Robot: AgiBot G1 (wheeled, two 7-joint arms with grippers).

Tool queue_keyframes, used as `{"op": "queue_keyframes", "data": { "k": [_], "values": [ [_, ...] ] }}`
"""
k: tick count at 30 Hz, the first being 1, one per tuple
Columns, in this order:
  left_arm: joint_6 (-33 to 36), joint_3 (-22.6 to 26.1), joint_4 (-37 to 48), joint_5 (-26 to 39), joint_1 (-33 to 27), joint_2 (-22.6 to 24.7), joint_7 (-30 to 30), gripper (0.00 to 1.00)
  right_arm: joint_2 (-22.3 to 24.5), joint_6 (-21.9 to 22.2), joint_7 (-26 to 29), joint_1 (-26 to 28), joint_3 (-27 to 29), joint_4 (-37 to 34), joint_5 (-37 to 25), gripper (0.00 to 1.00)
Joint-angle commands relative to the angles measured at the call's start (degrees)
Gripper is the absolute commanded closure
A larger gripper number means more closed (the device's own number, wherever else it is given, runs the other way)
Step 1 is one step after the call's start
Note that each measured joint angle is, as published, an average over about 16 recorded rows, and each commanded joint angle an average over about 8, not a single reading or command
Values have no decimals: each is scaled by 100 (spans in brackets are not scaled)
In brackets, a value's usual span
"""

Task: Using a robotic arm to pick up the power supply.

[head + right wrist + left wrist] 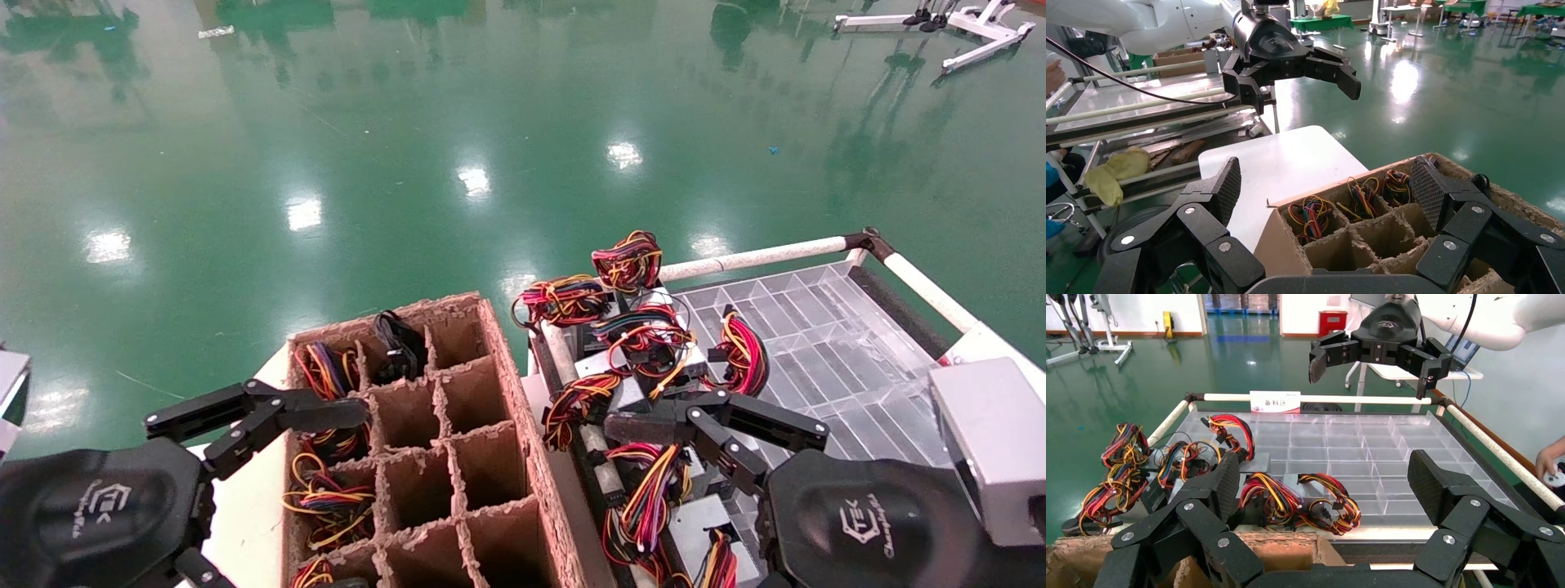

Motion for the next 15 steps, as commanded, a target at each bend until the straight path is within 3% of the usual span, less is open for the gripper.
{"op": "queue_keyframes", "data": {
  "k": [1,15],
  "values": [
    [0,0,0,0,0,0,0,100,0,0,0,0,0,0,0,0],
    [0,0,0,0,0,0,0,98,0,0,0,0,0,0,0,0]
  ]
}}
